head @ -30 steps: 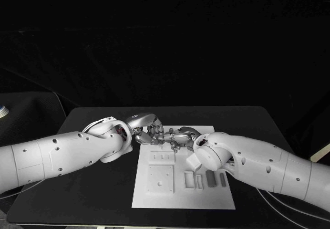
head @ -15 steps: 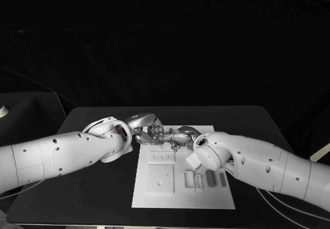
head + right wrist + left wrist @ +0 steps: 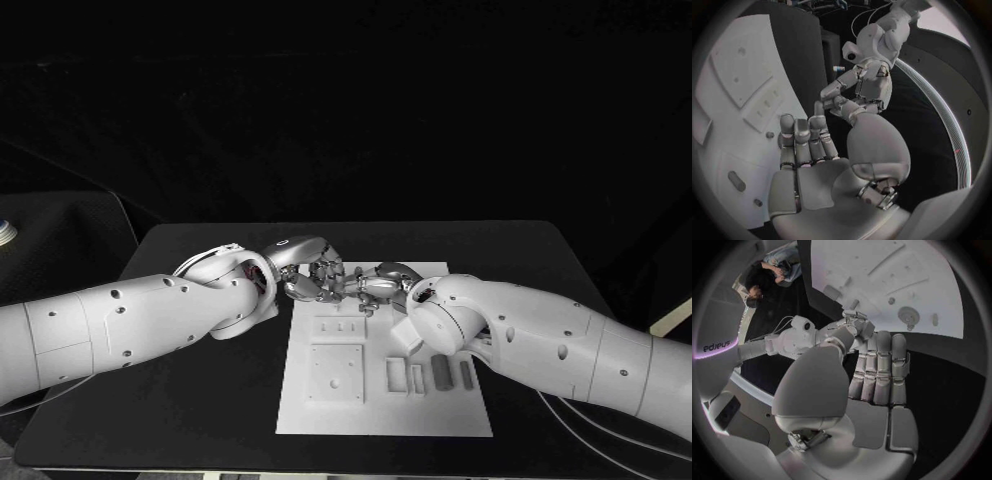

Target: Assemble the parts on the task board

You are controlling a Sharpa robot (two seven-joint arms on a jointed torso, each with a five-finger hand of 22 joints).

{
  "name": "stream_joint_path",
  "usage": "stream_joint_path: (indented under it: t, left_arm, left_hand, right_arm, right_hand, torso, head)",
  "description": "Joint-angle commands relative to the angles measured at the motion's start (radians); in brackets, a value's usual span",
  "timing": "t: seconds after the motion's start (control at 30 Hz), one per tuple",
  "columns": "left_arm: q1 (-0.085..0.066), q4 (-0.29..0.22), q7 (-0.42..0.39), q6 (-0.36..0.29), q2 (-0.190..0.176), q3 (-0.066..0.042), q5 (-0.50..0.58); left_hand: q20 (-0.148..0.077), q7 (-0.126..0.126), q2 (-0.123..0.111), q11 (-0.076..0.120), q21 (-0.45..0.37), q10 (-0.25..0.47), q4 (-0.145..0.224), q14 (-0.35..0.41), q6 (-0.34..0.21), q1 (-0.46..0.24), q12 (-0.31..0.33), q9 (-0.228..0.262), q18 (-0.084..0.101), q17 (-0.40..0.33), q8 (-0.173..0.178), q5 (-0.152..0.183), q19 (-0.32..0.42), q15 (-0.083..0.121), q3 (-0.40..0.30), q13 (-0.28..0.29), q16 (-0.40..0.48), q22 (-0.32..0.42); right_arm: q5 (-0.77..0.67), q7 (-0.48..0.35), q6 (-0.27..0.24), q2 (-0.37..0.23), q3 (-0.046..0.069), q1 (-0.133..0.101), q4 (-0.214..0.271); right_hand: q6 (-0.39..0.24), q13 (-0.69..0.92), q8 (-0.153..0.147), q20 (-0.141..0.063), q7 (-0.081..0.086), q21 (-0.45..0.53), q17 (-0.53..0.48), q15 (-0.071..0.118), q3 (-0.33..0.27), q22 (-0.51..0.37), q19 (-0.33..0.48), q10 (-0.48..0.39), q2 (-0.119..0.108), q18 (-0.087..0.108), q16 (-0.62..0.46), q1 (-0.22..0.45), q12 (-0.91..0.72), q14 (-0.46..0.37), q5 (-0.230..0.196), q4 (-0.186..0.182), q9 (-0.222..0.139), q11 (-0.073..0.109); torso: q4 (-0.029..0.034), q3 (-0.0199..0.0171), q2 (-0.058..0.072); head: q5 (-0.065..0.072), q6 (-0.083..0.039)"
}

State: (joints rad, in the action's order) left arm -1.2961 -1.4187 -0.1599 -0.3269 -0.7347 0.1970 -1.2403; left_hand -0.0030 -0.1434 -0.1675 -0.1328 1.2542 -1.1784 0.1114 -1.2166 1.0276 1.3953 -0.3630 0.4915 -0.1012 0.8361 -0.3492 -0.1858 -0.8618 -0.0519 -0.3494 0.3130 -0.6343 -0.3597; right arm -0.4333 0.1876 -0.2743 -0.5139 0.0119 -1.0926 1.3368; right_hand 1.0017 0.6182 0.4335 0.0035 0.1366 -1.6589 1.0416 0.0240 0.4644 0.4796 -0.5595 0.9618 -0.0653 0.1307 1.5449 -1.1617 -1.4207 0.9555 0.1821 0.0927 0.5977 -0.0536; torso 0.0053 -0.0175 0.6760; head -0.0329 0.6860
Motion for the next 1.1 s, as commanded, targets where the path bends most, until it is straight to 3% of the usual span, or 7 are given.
stream_joint_path:
  t: [0.03, 0.27, 0.7, 0.83, 0.9, 1.1]
  left_arm:
    - [-0.003, 0.003, 0.007, -0.008, 0.000, -0.002, 0.010]
    - [-0.004, 0.004, 0.009, 0.001, -0.001, -0.002, 0.009]
    - [-0.004, 0.011, 0.015, -0.009, -0.011, -0.002, 0.016]
    - [-0.004, 0.018, 0.016, -0.012, -0.020, -0.002, 0.046]
    - [-0.004, 0.026, 0.021, -0.017, -0.024, -0.002, 0.106]
    - [-0.004, 0.083, 0.030, -0.005, -0.021, 0.005, 0.384]
  left_hand:
    - [0.002, 0.003, 0.000, -0.001, 0.001, 0.019, 0.004, -0.004, -0.028, -0.017, 0.014, -0.006, -0.016, 0.003, 0.014, 0.002, 0.003, -0.003, 0.015, -0.001, 0.009, 0.002]
    - [0.003, 0.010, -0.009, -0.008, -0.001, 0.053, 0.014, -0.003, -0.068, -0.028, 0.033, -0.013, -0.016, 0.009, 0.031, 0.003, 0.010, -0.004, 0.050, 0.000, 0.021, 0.003]
    - [0.004, 0.013, -0.013, -0.013, -0.001, 0.091, 0.018, -0.006, -0.089, -0.032, 0.035, -0.018, -0.016, 0.016, 0.040, 0.003, 0.015, -0.005, 0.086, 0.004, 0.031, 0.003]
    - [0.004, 0.012, -0.014, -0.014, -0.001, 0.099, 0.018, -0.006, -0.092, -0.034, 0.035, -0.019, -0.016, 0.018, 0.041, 0.003, 0.016, -0.005, 0.095, 0.005, 0.034, 0.003]
    - [0.004, 0.011, -0.014, -0.014, -0.001, 0.101, 0.017, -0.006, -0.093, -0.035, 0.035, -0.019, -0.016, 0.018, 0.041, 0.003, 0.016, -0.005, 0.097, 0.005, 0.034, 0.003]
    - [0.004, 0.002, -0.013, -0.014, 0.001, 0.108, 0.008, -0.010, -0.090, -0.049, 0.030, -0.018, -0.015, 0.024, 0.038, 0.003, 0.014, -0.005, 0.114, 0.009, 0.036, 0.001]
  right_arm:
    - [-0.001, -0.006, 0.006, -0.002, -0.001, 0.002, -0.001]
    - [0.012, -0.008, 0.007, -0.003, -0.001, 0.002, -0.005]
    - [0.034, -0.019, 0.021, -0.010, -0.001, 0.007, -0.024]
    - [0.091, -0.056, 0.056, -0.020, -0.001, 0.012, -0.042]
    - [0.118, -0.076, 0.101, -0.025, -0.001, 0.013, -0.053]
    - [0.148, -0.111, 0.158, -0.044, -0.001, 0.014, -0.062]
  right_hand:
    - [0.023, -0.001, 0.013, 0.001, -0.003, -0.107, -0.001, 0.002, 0.044, -0.001, -0.010, 0.011, 0.027, 0.014, 0.006, -0.036, -0.007, 0.006, 0.003, 0.034, 0.031, 0.001]
    - [0.025, -0.001, 0.015, 0.001, -0.004, -0.108, -0.001, 0.002, 0.048, 0.000, -0.011, 0.013, 0.029, 0.014, 0.007, -0.038, -0.008, 0.007, 0.003, 0.034, 0.032, 0.002]
    - [0.030, -0.001, 0.018, 0.001, -0.004, -0.109, 0.000, 0.003, 0.054, 0.000, -0.013, 0.018, 0.031, 0.014, 0.009, -0.041, -0.010, 0.010, 0.003, 0.034, 0.035, 0.003]
    - [0.030, -0.001, 0.019, 0.001, -0.004, -0.109, 0.000, 0.003, 0.055, 0.000, -0.013, 0.019, 0.030, 0.014, 0.009, -0.041, -0.010, 0.011, 0.003, 0.034, 0.035, 0.003]
    - [0.030, -0.001, 0.019, 0.001, -0.004, -0.109, 0.000, 0.003, 0.055, 0.000, -0.013, 0.019, 0.030, 0.014, 0.009, -0.041, -0.010, 0.011, 0.003, 0.034, 0.035, 0.003]
    - [0.029, -0.001, 0.018, 0.001, -0.004, -0.109, -0.001, 0.003, 0.056, 0.000, -0.012, 0.019, 0.030, 0.014, 0.009, -0.042, -0.010, 0.010, 0.003, 0.034, 0.035, 0.003]
  torso:
    - [-0.0003, -0.0001, 0.000]
    - [0.0002, 0.0004, 0.000]
    - [0.0005, 0.0005, 0.000]
    - [0.0007, 0.0001, 0.000]
    - [0.0007, 0.0002, 0.000]
    - [0.0006, -0.0005, 0.000]
  head:
    - [0.000, 0.000]
    - [0.002, 0.002]
    - [0.003, 0.003]
    - [0.004, 0.004]
    - [0.005, 0.004]
    - [0.006, -0.001]
